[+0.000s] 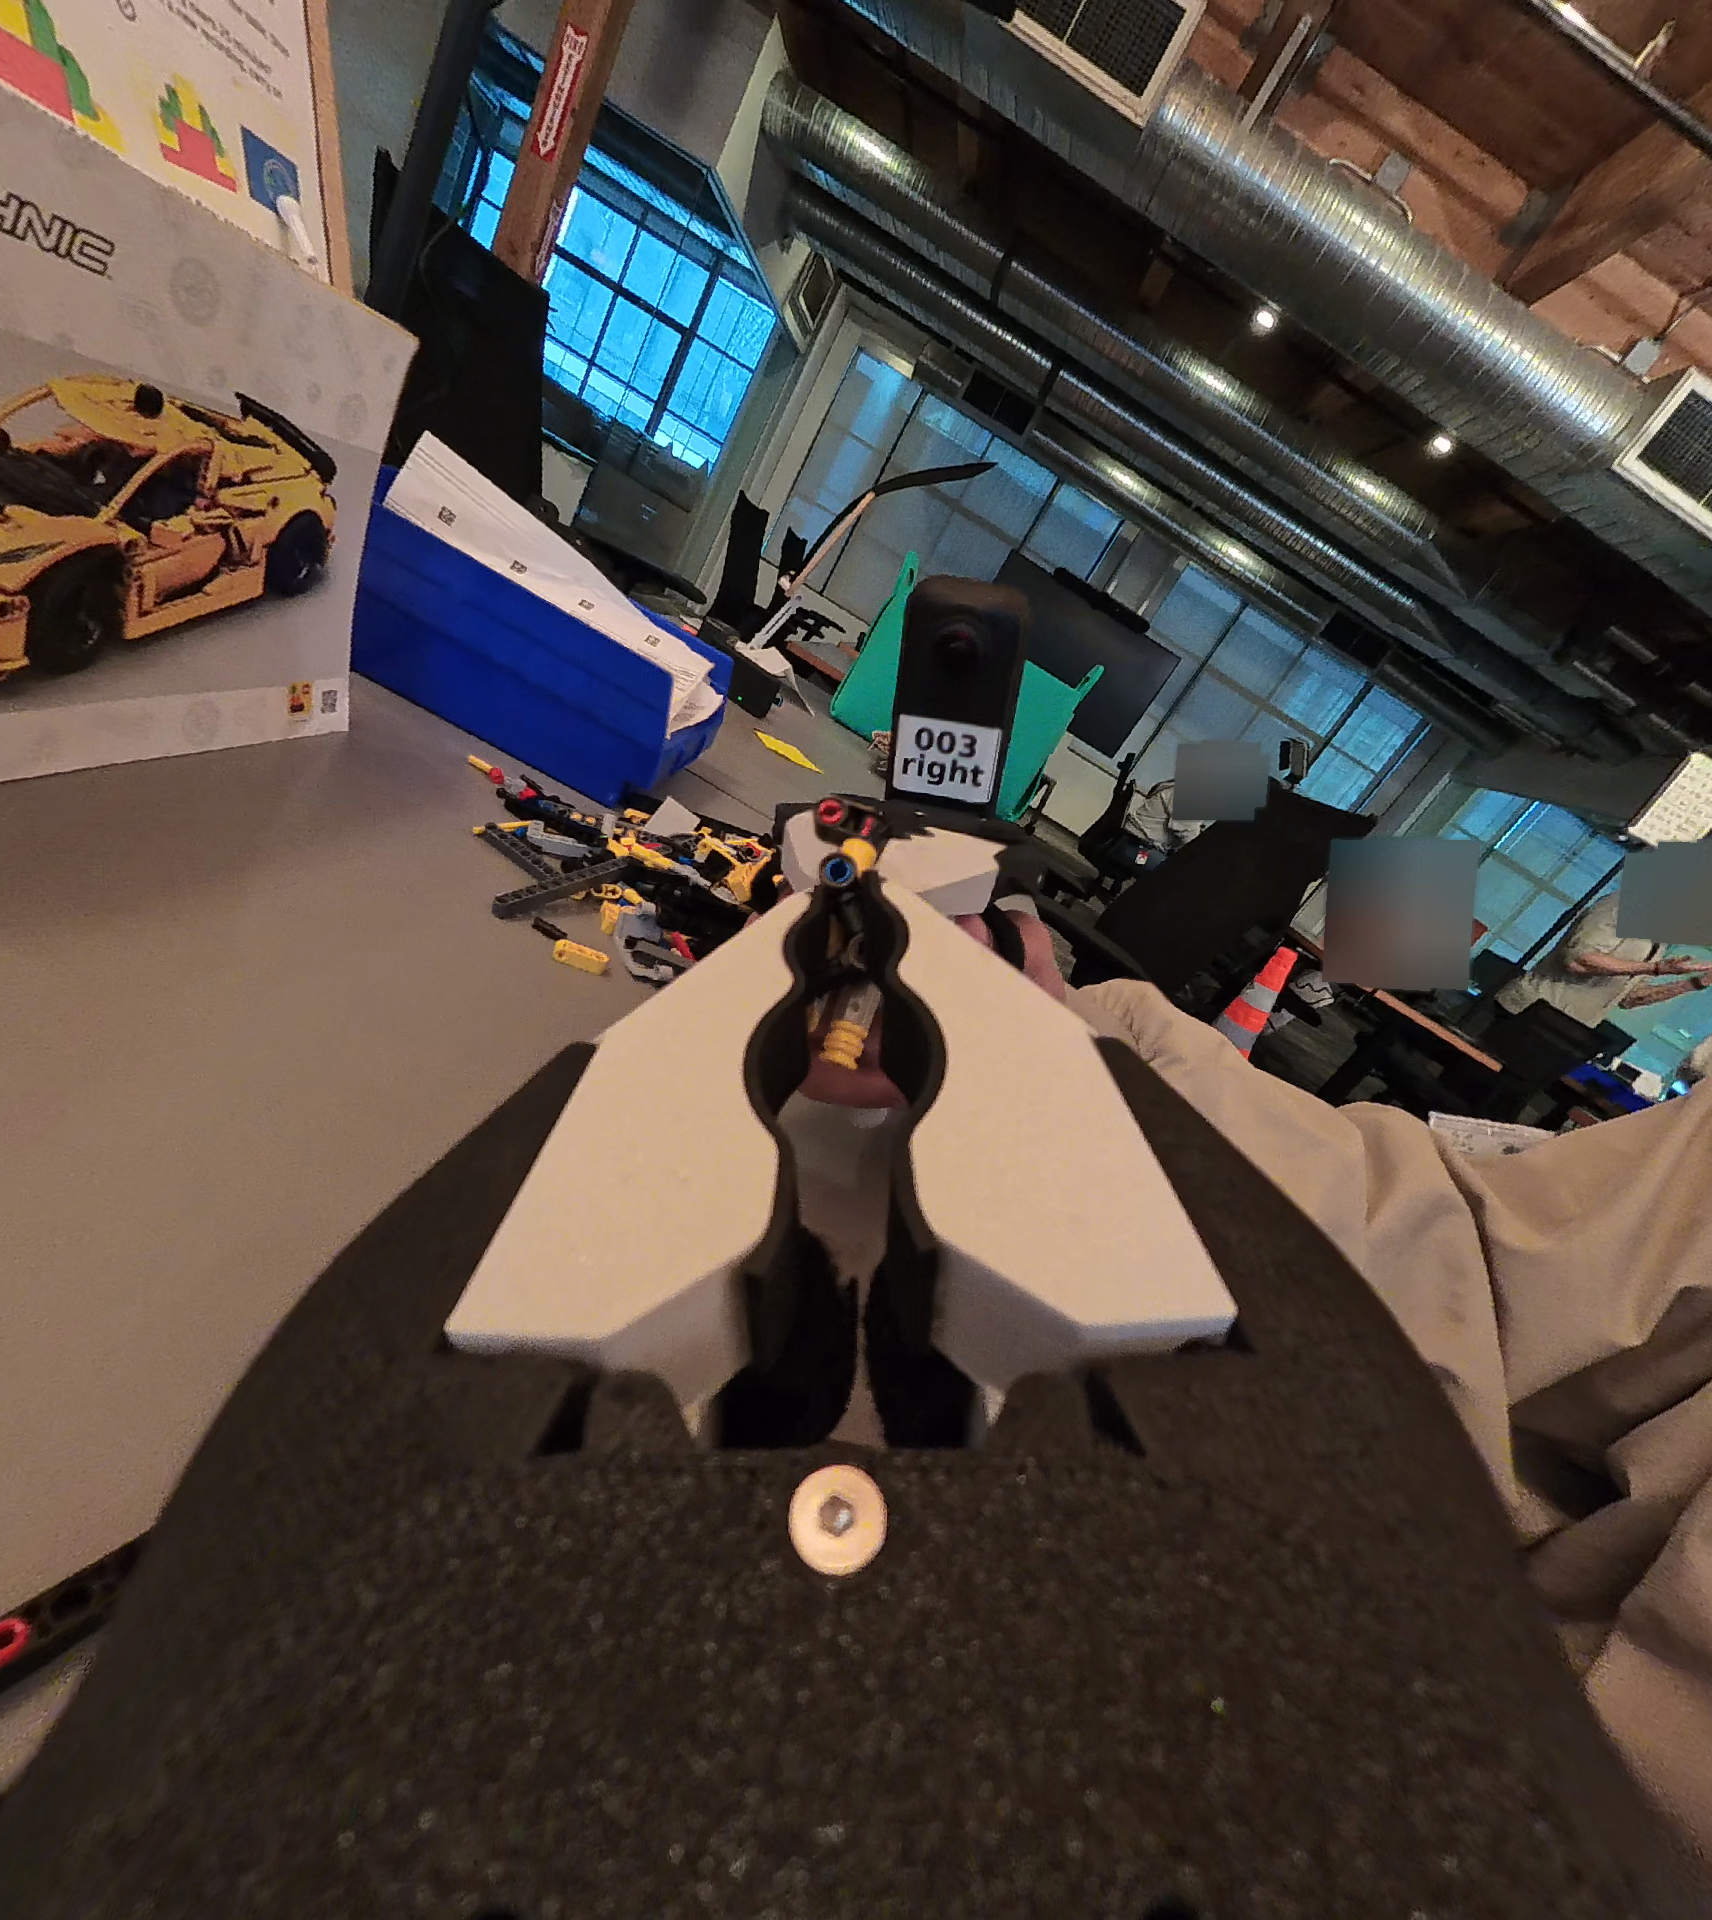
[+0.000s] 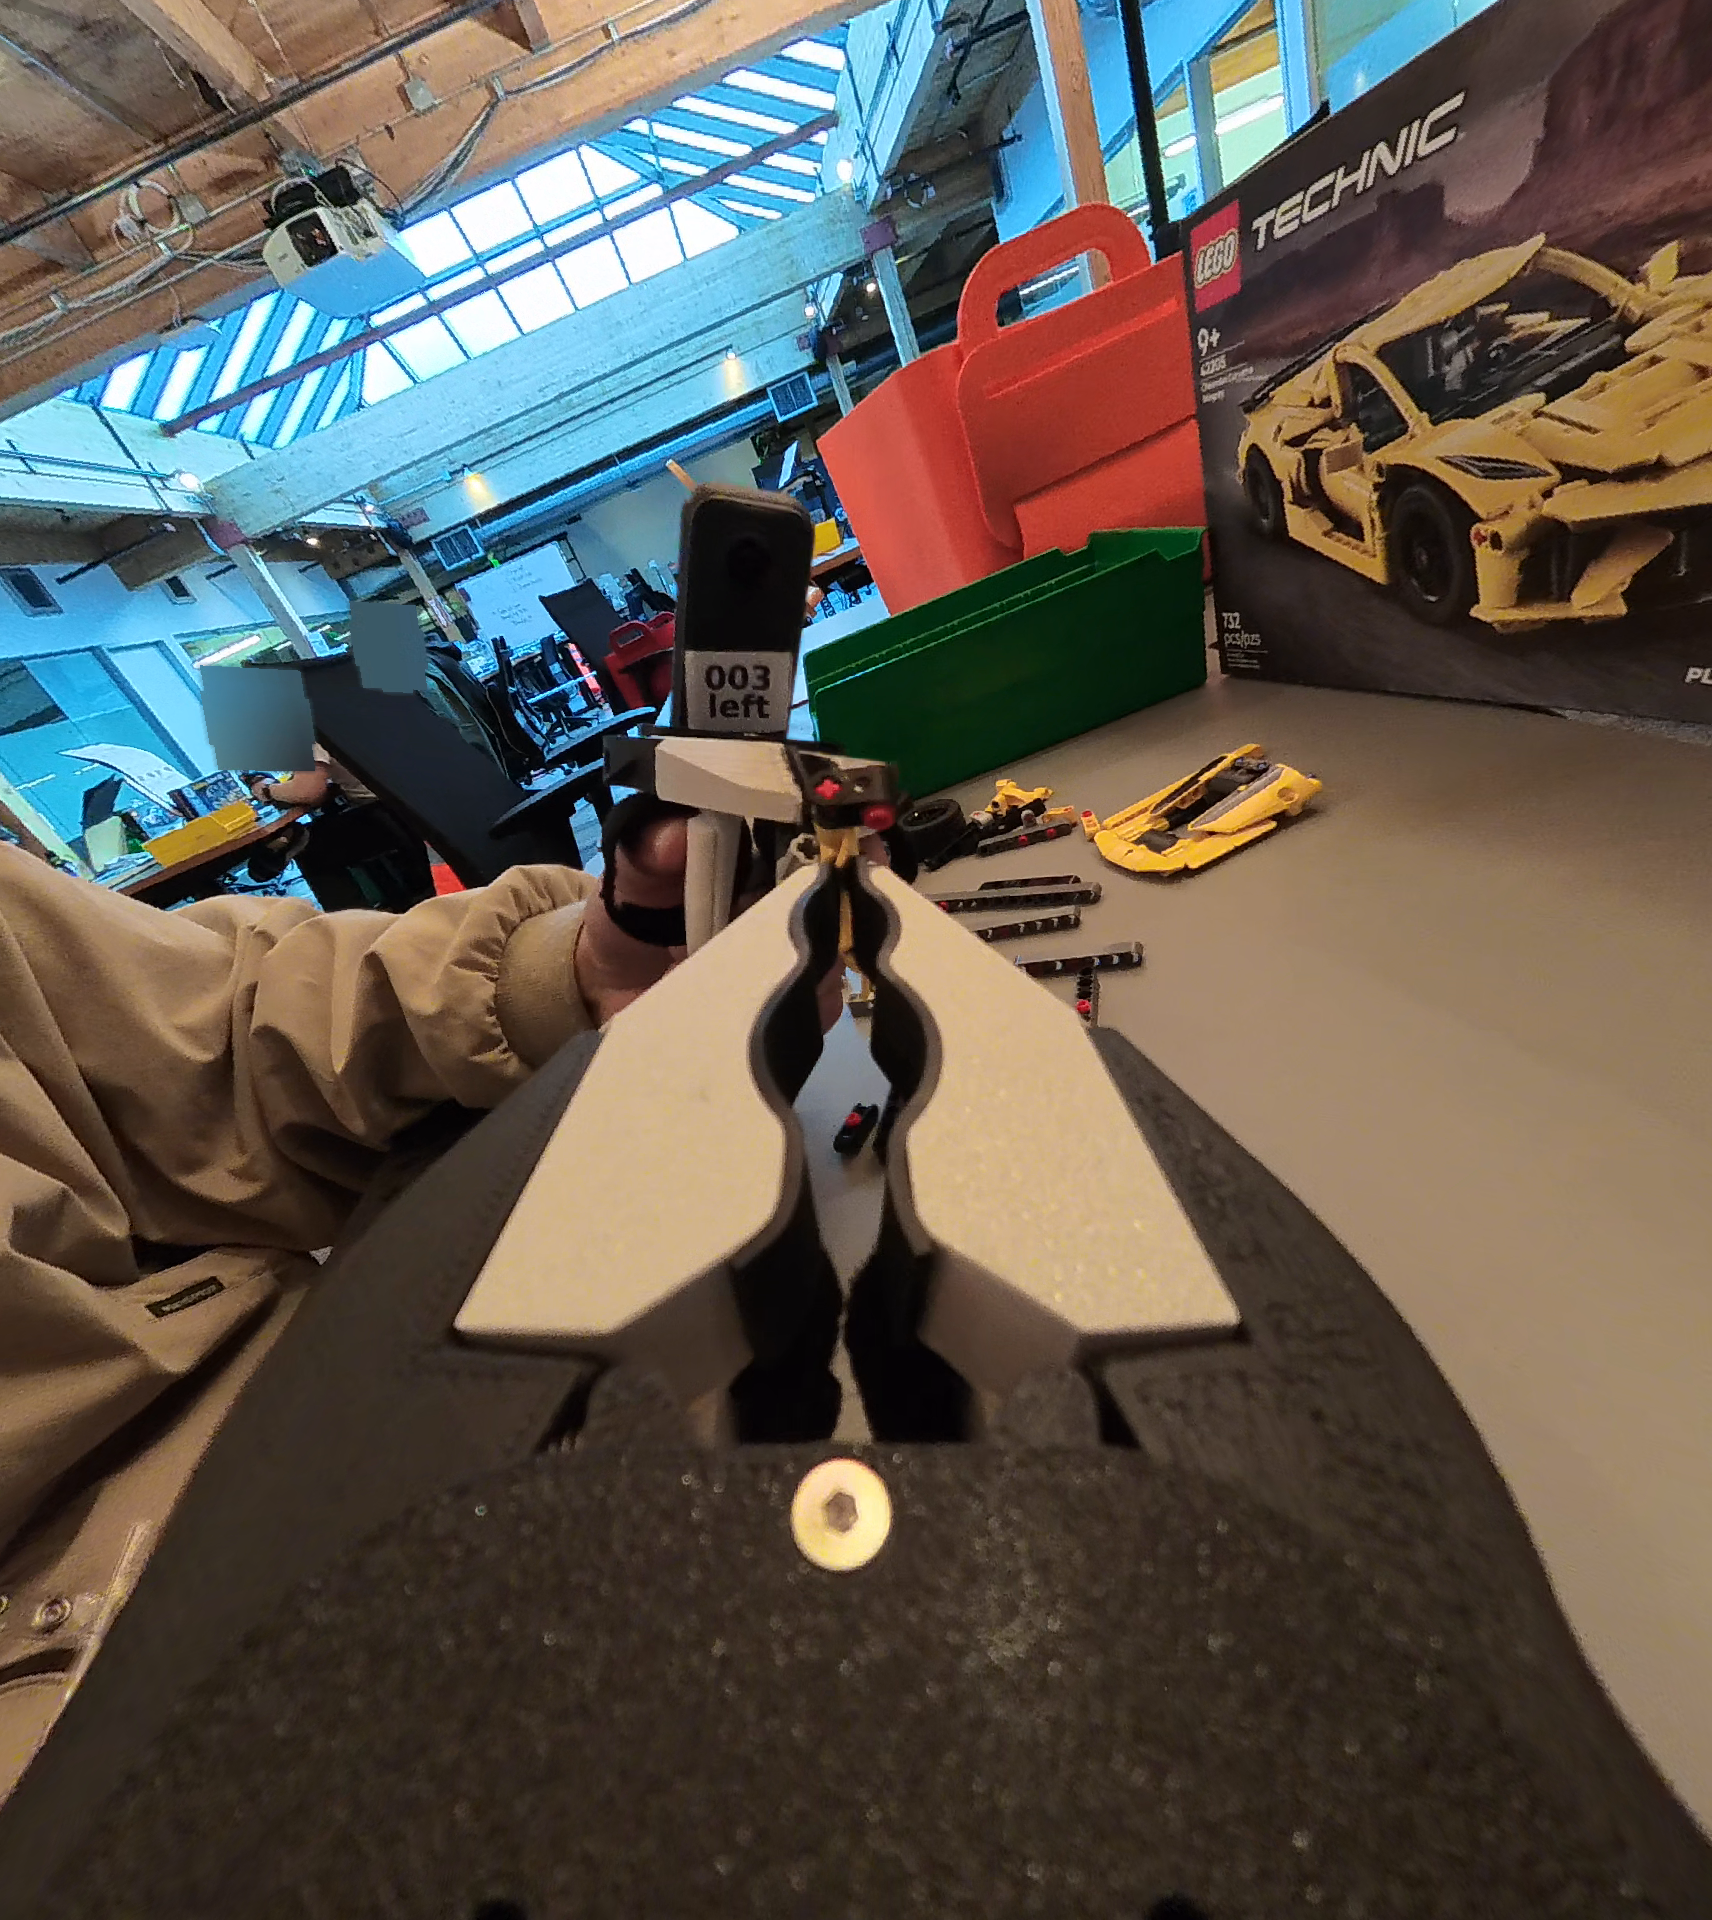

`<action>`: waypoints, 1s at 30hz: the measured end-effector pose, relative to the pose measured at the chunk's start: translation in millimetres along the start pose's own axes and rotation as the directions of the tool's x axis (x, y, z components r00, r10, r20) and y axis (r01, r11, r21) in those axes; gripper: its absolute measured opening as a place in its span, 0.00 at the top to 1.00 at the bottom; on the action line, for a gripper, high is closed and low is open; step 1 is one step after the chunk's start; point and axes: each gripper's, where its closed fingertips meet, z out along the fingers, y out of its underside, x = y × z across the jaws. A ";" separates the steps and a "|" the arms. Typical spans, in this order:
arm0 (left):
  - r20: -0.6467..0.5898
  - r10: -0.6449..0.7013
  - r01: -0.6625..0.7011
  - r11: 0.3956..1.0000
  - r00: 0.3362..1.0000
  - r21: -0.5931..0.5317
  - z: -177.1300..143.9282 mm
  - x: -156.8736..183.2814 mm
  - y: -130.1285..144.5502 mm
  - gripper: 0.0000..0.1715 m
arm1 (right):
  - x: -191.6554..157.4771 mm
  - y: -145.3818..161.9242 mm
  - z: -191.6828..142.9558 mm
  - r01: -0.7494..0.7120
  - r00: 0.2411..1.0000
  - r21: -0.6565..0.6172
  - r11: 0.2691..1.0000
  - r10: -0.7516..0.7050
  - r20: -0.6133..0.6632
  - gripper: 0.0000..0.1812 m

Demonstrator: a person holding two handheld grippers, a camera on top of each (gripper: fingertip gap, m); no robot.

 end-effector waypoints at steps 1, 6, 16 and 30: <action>0.009 0.003 -0.003 1.000 1.000 -0.002 -0.4 -1.1 -0.1 0.98 | 0.9 1.6 0.6 0.003 1.000 -0.010 1.000 -0.003 -0.007 0.99; 0.019 0.025 -0.025 1.000 1.000 -0.011 -0.7 -1.2 0.1 0.98 | 0.3 2.2 0.1 0.002 1.000 -0.012 1.000 -0.002 -0.009 0.99; -0.045 -0.189 0.194 0.971 0.981 0.141 -5.7 -14.5 -10.4 0.97 | 0.9 4.7 14.5 0.008 1.000 0.038 0.999 -0.007 -0.028 0.82; -0.065 -0.100 0.100 0.995 0.993 0.010 4.4 2.8 3.0 0.93 | -6.3 0.6 4.2 -0.125 0.990 0.034 0.992 0.122 0.076 0.92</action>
